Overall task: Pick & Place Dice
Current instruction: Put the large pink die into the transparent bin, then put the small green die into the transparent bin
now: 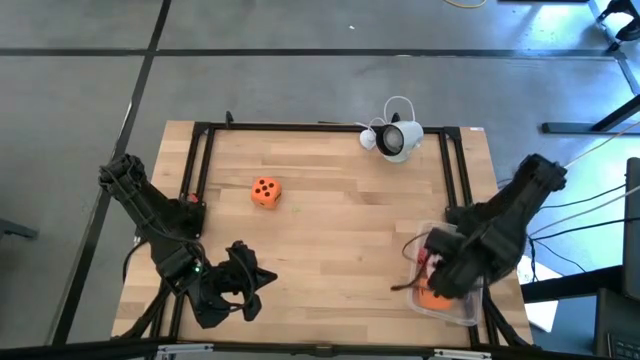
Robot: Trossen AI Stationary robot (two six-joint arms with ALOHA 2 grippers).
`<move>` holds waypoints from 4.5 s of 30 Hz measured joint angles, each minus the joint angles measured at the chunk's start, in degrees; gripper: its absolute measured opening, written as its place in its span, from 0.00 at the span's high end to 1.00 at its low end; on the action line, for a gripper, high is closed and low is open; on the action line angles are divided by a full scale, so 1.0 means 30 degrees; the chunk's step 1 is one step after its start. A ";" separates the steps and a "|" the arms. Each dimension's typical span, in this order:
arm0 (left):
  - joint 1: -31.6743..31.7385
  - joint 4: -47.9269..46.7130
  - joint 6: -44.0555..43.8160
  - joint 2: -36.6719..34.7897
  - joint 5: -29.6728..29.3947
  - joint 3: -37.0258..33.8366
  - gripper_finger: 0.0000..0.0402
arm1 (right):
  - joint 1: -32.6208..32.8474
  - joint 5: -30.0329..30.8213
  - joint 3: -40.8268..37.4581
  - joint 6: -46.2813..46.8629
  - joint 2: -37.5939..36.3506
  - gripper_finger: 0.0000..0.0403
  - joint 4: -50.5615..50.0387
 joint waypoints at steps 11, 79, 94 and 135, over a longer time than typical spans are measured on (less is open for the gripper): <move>0.0383 0.0019 0.0087 0.0000 0.0328 0.0000 0.99 | -0.0366 0.0690 0.0102 -0.1545 0.3621 0.68 0.1093; 0.1741 0.0074 0.0991 0.0000 0.1626 0.0000 0.99 | -0.1420 0.4350 -0.1049 -0.3075 0.3578 0.76 0.3103; 0.1741 0.0031 0.0991 0.0000 0.1648 0.0000 0.99 | -0.1440 0.4005 -0.1156 -0.2420 0.3683 0.51 0.3213; 0.7402 -0.4013 0.8906 0.0000 0.3932 -0.0002 0.82 | 0.0765 0.7031 0.5246 0.1566 0.3541 0.31 -0.0234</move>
